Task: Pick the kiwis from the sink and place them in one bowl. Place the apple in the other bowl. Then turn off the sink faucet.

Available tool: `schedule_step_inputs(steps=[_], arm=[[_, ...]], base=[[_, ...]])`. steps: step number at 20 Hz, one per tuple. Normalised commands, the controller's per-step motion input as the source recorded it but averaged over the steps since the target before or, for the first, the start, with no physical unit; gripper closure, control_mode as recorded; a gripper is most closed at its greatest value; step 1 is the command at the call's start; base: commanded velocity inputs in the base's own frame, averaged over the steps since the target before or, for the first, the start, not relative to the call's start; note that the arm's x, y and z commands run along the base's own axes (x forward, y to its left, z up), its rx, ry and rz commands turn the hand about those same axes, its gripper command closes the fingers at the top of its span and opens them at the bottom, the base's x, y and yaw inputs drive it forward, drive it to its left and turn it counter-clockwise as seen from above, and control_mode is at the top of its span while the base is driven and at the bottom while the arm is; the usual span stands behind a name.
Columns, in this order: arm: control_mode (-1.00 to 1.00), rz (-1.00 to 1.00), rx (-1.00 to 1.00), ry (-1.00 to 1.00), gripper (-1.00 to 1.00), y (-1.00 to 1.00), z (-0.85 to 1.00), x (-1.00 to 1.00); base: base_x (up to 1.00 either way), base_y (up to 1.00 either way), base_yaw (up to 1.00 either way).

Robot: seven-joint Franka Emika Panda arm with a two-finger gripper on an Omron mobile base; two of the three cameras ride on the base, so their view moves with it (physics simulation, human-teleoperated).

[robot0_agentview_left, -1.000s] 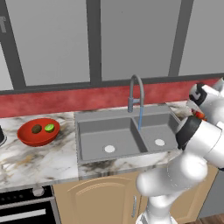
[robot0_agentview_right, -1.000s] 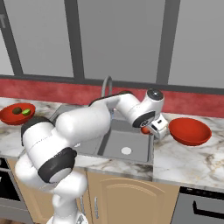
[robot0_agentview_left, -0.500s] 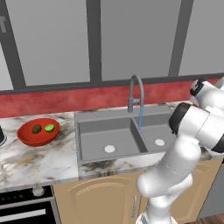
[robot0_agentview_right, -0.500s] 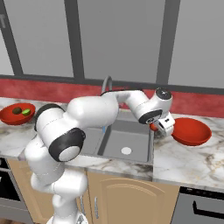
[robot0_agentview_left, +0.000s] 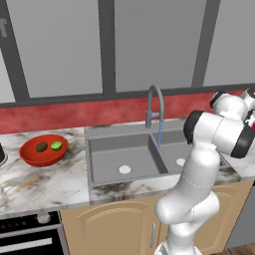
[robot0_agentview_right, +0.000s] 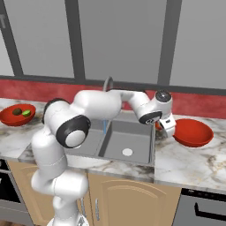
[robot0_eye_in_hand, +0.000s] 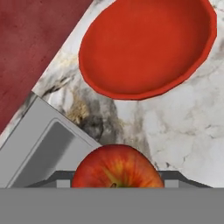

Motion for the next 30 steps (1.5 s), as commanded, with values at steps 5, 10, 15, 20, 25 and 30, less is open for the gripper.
schedule_step_inputs(steps=[5,10,15,20,25,30], arm=[[-1.0,-0.07,0.0,0.0,1.0,-0.51,-0.04,0.36],[-1.0,-0.04,0.0,0.0,1.0,-0.58,-0.22,0.25],[-1.0,-0.04,0.0,0.0,1.0,-0.44,-0.33,0.24],[-1.0,-0.04,0.0,0.0,1.0,-0.32,-0.02,0.36],[-1.0,-0.06,0.0,0.0,-1.0,-0.05,-0.11,0.29],[-1.0,-0.05,0.0,0.0,-1.0,-0.21,-0.16,0.23]], base=[[0.0,0.0,0.0],[0.0,0.0,0.0],[0.0,0.0,0.0],[0.0,0.0,0.0],[0.0,0.0,0.0],[0.0,0.0,0.0]])
